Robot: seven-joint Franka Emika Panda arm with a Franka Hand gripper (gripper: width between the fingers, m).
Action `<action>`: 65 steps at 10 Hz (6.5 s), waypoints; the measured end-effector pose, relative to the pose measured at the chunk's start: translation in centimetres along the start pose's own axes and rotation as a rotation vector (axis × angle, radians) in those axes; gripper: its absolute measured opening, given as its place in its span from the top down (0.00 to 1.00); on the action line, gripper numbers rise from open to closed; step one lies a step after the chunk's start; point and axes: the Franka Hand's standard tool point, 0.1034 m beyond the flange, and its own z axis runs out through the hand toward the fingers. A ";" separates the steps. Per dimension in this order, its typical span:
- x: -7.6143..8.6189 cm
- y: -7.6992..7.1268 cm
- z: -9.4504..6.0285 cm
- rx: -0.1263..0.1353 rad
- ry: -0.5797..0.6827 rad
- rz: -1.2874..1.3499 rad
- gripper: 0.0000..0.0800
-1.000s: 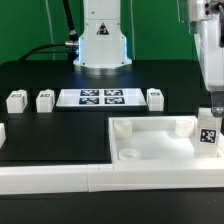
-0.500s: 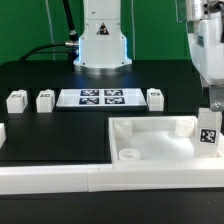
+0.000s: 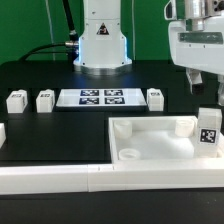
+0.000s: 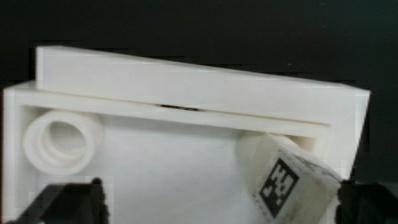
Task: Assemble square table
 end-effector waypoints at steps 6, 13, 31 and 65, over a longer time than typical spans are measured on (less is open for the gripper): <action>-1.1 4.3 -0.2 -0.018 0.032 -0.645 0.19; -1.1 7.1 0.9 -0.088 0.019 -1.086 0.19; -0.2 18.7 2.5 -0.608 -0.603 -1.144 0.19; 4.6 10.1 -8.2 -0.353 -0.359 -1.061 0.64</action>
Offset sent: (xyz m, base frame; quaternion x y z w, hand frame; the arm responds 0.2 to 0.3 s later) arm -0.0436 0.0021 0.0049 -0.0466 -0.0010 -0.3737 0.9264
